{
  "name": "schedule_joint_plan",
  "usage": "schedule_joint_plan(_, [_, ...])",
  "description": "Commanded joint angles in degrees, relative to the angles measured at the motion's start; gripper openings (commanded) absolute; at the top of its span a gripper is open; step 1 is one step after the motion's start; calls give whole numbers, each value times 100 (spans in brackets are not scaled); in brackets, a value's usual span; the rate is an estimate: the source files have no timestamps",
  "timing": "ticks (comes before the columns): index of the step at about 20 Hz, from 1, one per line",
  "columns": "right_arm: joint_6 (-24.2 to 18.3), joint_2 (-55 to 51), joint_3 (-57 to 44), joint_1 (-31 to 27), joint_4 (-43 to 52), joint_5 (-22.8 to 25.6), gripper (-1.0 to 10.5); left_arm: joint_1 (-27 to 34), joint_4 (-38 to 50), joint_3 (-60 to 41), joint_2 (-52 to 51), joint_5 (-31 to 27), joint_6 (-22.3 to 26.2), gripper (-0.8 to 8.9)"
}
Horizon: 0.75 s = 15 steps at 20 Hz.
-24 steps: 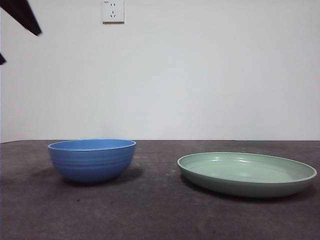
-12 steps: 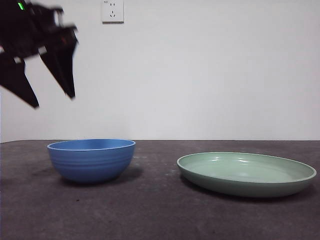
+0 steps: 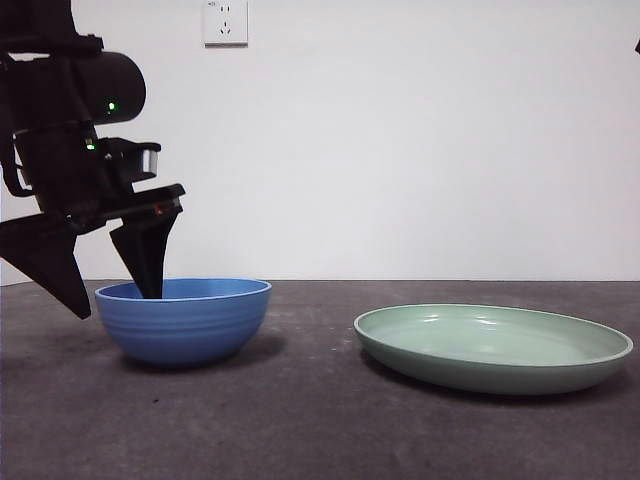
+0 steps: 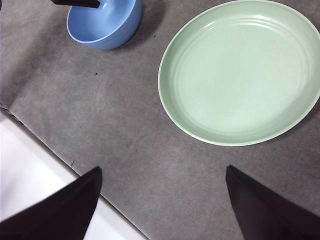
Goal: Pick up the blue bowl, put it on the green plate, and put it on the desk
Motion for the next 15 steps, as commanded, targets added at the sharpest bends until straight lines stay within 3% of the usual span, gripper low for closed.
schedule_joint_plan(1, [39,46,105,20,42,-9,397,-26,48,125,94,-13,-4,244])
schedule_joint_plan(4, [39,46,105,20,55,28,397,-26,44,125,94,-13,-20,106])
schedule_joint_plan(8, [39,46,105,20,57,28,397,-26,79,125,85,-9,-26,10])
schedule_joint_plan(15, [39,46,105,20,66,28,397,-127,-11,385,-328,46,-175,10])
